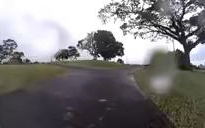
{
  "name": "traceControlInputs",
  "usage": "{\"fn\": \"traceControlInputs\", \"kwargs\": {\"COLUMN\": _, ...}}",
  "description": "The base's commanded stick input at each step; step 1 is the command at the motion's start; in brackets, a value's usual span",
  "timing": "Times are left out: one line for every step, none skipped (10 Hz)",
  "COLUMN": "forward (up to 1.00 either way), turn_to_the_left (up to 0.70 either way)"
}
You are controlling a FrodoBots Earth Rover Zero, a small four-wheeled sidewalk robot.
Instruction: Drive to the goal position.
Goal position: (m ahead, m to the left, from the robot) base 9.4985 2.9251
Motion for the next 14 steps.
{"fn": "traceControlInputs", "kwargs": {"forward": 0.85, "turn_to_the_left": 0.0}}
{"fn": "traceControlInputs", "kwargs": {"forward": 0.85, "turn_to_the_left": 0.0}}
{"fn": "traceControlInputs", "kwargs": {"forward": 0.85, "turn_to_the_left": 0.0}}
{"fn": "traceControlInputs", "kwargs": {"forward": 0.85, "turn_to_the_left": 0.0}}
{"fn": "traceControlInputs", "kwargs": {"forward": 0.85, "turn_to_the_left": 0.05}}
{"fn": "traceControlInputs", "kwargs": {"forward": 0.85, "turn_to_the_left": 0.16}}
{"fn": "traceControlInputs", "kwargs": {"forward": 0.85, "turn_to_the_left": 0.28}}
{"fn": "traceControlInputs", "kwargs": {"forward": 0.85, "turn_to_the_left": 0.33}}
{"fn": "traceControlInputs", "kwargs": {"forward": 0.85, "turn_to_the_left": 0.34}}
{"fn": "traceControlInputs", "kwargs": {"forward": 0.85, "turn_to_the_left": 0.34}}
{"fn": "traceControlInputs", "kwargs": {"forward": 0.85, "turn_to_the_left": 0.14}}
{"fn": "traceControlInputs", "kwargs": {"forward": 0.85, "turn_to_the_left": 0.0}}
{"fn": "traceControlInputs", "kwargs": {"forward": 0.85, "turn_to_the_left": 0.0}}
{"fn": "traceControlInputs", "kwargs": {"forward": 0.85, "turn_to_the_left": 0.0}}
